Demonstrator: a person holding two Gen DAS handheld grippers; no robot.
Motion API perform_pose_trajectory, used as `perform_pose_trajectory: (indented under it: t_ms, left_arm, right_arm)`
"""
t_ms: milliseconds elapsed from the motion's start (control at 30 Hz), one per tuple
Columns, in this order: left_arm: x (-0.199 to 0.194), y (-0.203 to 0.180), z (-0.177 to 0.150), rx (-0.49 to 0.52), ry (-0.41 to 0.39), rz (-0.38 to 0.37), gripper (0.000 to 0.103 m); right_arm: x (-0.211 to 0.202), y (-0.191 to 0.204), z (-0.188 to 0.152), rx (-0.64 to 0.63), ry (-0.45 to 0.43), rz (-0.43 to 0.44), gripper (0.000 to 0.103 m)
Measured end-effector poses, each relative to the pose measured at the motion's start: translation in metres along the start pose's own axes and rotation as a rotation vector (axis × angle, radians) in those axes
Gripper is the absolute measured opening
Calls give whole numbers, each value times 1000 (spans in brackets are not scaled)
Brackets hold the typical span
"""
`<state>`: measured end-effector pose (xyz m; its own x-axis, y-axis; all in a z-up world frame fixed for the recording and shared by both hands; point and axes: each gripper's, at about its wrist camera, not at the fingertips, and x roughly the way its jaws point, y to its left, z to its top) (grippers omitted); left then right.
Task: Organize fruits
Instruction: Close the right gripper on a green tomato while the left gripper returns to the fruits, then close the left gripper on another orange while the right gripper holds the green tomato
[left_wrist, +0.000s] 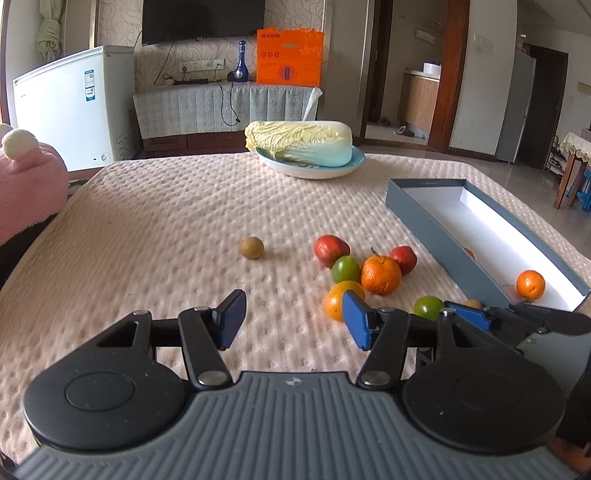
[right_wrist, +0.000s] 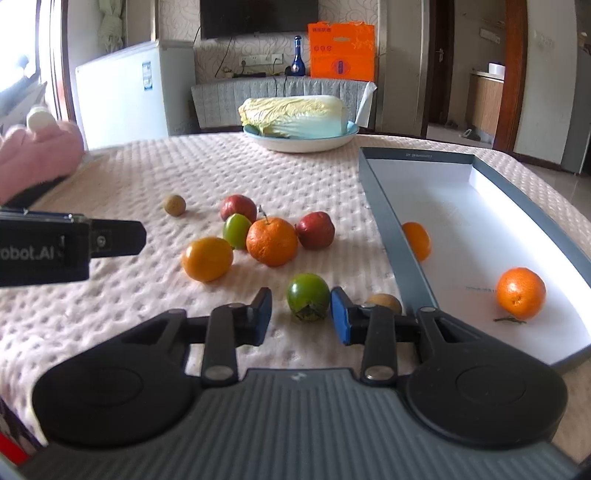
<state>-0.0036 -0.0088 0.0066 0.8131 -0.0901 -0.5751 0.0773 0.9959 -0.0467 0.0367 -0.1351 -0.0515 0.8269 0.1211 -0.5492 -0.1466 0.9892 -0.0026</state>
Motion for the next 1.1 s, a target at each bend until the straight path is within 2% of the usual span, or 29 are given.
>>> perform_pose_trajectory:
  t_ms: [67,167,300,633,1100]
  left_arm:
    - [2,-1,-1,5,1,-4,64]
    - [6,-3,-2,13,4,-12,64]
    - [10,-7,-3,12,12,-25,64]
    - [29,-23,-7,39,30,-44,64]
    - [64,-41,-11,34,59,-40,63]
  right_arm:
    - [2,2,-1,-26,1,-14,29]
    - [-1,1,-1,-41,5,-3,28]
    - [-12,-4,0,-36,13,54,28]
    - [-51,-6,-5,-119,14,137,28]
    - [-67,-38,-2,-69,17,153,27]
